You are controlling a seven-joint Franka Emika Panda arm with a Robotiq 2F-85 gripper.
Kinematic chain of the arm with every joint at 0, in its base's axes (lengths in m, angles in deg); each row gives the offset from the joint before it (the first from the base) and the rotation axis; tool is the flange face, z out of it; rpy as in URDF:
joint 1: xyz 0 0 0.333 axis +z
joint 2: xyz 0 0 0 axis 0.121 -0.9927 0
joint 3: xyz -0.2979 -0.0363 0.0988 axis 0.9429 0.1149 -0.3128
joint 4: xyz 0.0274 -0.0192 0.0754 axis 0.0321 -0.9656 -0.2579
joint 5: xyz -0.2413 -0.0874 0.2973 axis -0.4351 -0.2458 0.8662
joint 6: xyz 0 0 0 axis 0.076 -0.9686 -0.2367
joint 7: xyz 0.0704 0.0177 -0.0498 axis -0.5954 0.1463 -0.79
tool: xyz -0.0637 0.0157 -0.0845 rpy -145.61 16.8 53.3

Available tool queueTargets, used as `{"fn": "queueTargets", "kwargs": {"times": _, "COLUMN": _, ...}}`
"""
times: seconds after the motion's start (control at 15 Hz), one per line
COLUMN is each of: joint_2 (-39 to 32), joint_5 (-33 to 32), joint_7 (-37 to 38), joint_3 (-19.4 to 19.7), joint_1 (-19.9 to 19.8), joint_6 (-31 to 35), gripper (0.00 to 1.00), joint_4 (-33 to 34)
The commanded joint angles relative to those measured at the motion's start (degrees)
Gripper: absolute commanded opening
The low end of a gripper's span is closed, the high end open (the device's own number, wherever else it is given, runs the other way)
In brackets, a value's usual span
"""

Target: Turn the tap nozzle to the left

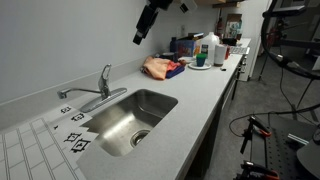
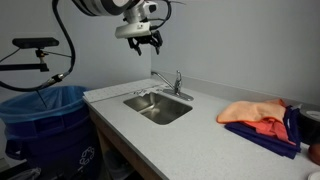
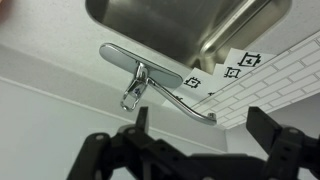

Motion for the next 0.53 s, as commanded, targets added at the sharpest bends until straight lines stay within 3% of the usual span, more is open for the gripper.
{"fn": "queueTargets", "kwargs": {"times": 0.0, "joint_2": 3.28, "joint_5": 3.07, "joint_7": -3.74, "joint_3": 1.86, "joint_1": 1.92, "joint_6": -0.58, "gripper": 1.00, "joint_4": -3.11}}
{"fn": "queueTargets", "kwargs": {"times": 0.47, "joint_2": 4.94, "joint_5": 6.70, "joint_7": -6.89, "joint_3": 3.71, "joint_1": 3.38, "joint_6": -2.55, "gripper": 1.00, "joint_4": -4.17}}
